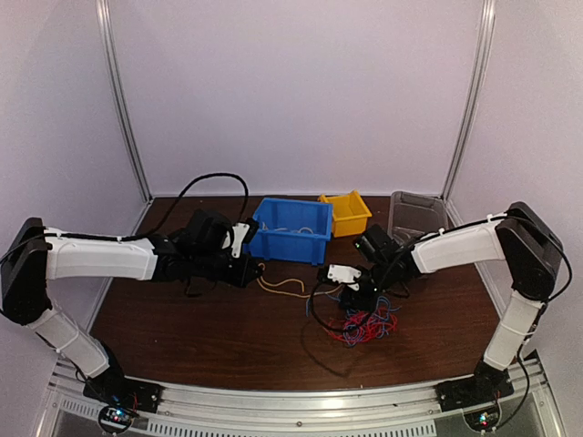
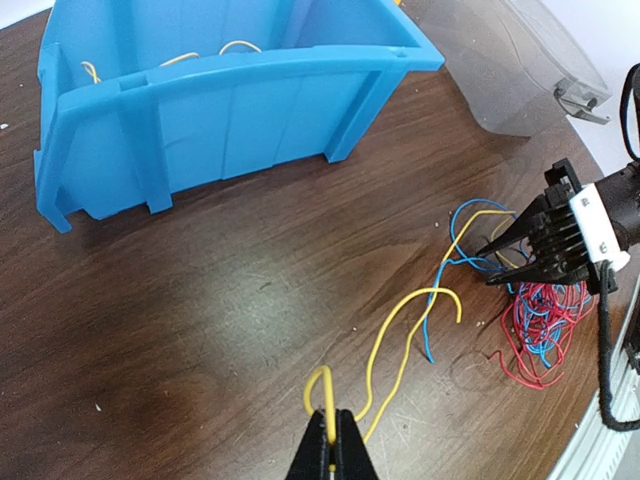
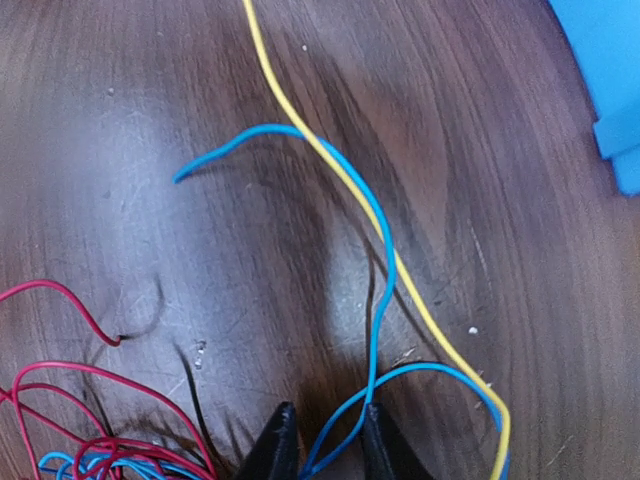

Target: Untangle the cables

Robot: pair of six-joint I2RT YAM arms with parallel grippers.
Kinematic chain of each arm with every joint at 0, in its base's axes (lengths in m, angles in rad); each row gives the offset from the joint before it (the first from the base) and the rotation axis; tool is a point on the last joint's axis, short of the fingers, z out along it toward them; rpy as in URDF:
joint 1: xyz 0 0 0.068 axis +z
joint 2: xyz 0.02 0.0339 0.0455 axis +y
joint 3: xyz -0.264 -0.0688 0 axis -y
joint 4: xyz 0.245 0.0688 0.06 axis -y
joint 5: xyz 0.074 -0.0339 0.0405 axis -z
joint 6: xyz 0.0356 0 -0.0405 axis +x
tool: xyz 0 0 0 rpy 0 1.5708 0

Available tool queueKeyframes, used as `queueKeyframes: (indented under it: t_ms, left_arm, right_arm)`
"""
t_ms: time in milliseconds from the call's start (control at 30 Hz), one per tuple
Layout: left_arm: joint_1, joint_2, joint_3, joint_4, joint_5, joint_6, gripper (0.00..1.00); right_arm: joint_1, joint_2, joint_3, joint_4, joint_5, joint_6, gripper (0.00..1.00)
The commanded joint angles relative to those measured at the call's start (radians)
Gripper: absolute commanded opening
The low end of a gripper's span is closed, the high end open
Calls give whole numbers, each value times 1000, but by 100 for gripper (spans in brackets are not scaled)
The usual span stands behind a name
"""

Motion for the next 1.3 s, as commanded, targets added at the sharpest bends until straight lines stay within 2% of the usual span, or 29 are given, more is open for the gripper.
queueKeyframes:
  t_ms: [0,167,400,533,800,900,967,1100,1167,1267]
  left_arm:
    - [-1,-3,39,-5,-28,22,0]
    - [2,-35,97,-97,-139,79,0]
    - [32,-113,218,-253,-260,156,0]
    - [91,-200,296,-331,-303,211,0]
    - [249,-260,641,-580,-402,368,0]
    - [266,-239,792,-645,-460,409,0]
    - [266,-232,849,-651,-449,413,0]
    - [266,-224,829,-606,-402,383,0]
    - [266,-230,789,-556,-385,366,0]
    - [266,-234,739,-488,-360,349,0]
  right_arm:
    - [-4,36,20,-44,-18,-8,20]
    - [-6,60,24,-68,-27,-23,0]
    - [-11,99,35,-88,-16,-26,0]
    - [-15,98,28,-81,-13,-26,0]
    - [-17,124,38,-85,-14,-21,0]
    - [-17,130,42,-89,-16,-21,0]
    - [-17,128,43,-88,-17,-20,0]
    - [-17,108,61,-101,-43,-9,0]
    - [-17,76,81,-125,-74,-5,3]
    - [-17,-21,105,-155,-100,1,18]
